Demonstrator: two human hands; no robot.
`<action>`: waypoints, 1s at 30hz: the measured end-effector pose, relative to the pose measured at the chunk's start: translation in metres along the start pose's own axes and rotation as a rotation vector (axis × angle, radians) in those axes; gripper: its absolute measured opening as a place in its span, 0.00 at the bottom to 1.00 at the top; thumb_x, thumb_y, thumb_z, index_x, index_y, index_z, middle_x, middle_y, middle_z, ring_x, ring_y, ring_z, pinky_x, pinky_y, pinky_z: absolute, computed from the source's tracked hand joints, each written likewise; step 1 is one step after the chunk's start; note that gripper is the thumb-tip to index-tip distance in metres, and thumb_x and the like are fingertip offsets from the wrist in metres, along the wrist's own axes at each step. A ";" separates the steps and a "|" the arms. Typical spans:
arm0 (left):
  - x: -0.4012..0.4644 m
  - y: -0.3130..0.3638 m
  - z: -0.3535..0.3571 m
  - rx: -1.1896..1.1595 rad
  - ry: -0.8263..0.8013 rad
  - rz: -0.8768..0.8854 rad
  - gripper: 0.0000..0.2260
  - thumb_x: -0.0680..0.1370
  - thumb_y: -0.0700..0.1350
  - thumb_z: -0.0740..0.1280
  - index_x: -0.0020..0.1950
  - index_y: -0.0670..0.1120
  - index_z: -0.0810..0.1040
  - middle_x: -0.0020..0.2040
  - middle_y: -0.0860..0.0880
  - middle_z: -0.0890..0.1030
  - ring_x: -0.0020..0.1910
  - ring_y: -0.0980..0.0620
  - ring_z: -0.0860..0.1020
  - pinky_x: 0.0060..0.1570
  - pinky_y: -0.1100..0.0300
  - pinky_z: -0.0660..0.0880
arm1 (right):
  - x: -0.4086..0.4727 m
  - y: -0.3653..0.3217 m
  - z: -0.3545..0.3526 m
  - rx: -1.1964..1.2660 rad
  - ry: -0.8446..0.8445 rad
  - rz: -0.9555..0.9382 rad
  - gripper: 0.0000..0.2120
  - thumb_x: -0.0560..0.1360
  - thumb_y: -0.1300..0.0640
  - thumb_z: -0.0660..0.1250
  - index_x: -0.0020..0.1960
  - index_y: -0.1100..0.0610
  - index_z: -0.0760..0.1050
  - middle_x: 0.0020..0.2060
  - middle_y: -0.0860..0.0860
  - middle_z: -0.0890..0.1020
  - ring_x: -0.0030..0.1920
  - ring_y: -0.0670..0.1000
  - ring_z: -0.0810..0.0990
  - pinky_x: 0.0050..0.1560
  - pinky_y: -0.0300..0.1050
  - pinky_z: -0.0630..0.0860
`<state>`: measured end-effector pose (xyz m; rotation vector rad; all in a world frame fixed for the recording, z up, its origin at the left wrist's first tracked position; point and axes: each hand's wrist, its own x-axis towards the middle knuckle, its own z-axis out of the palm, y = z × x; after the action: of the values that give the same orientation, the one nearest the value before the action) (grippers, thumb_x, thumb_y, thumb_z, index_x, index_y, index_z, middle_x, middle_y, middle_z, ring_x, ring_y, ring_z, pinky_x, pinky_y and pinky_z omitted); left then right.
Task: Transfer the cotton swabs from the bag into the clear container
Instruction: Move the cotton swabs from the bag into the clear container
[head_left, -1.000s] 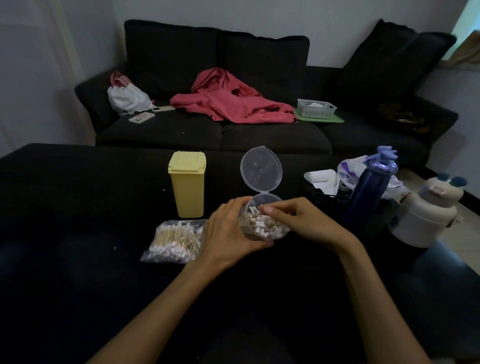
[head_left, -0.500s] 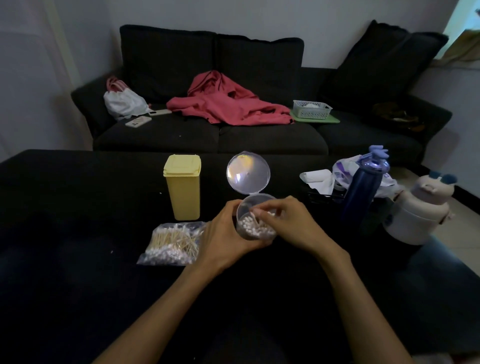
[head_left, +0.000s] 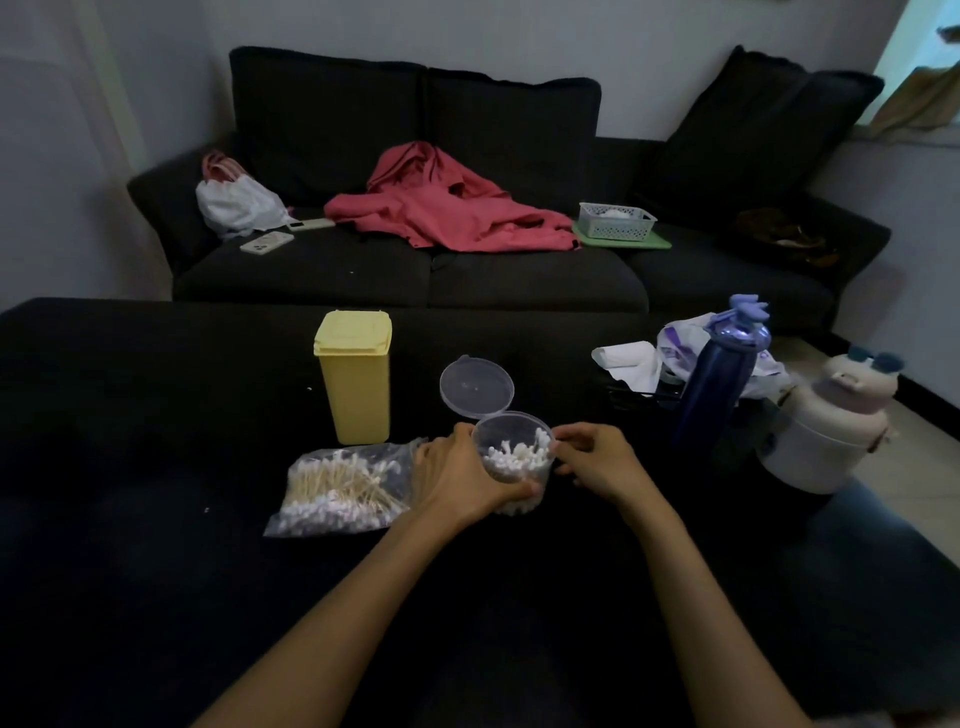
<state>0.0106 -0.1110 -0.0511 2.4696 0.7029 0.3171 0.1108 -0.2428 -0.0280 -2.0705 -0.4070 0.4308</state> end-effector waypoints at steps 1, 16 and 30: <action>0.001 -0.001 0.000 0.019 0.000 0.008 0.43 0.55 0.73 0.71 0.62 0.49 0.70 0.57 0.50 0.78 0.57 0.48 0.77 0.57 0.50 0.73 | 0.001 0.001 0.001 -0.006 0.010 -0.010 0.11 0.75 0.59 0.67 0.57 0.60 0.77 0.47 0.55 0.82 0.34 0.45 0.78 0.34 0.34 0.70; -0.071 -0.103 -0.082 0.149 0.058 0.104 0.19 0.82 0.42 0.57 0.73 0.48 0.66 0.73 0.50 0.66 0.72 0.52 0.63 0.68 0.62 0.59 | -0.056 -0.040 0.042 -0.127 0.002 -0.330 0.07 0.76 0.58 0.65 0.50 0.52 0.81 0.42 0.47 0.82 0.44 0.44 0.81 0.48 0.41 0.79; -0.089 -0.129 -0.108 0.061 0.169 0.098 0.12 0.79 0.53 0.62 0.63 0.59 0.74 0.64 0.62 0.72 0.61 0.60 0.70 0.53 0.60 0.72 | -0.058 -0.020 0.082 -0.330 -0.244 -0.119 0.05 0.74 0.62 0.67 0.43 0.54 0.79 0.30 0.48 0.79 0.26 0.41 0.76 0.29 0.32 0.72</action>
<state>-0.1562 -0.0199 -0.0417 2.5615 0.6702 0.5539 0.0202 -0.1976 -0.0427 -2.3022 -0.7879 0.5783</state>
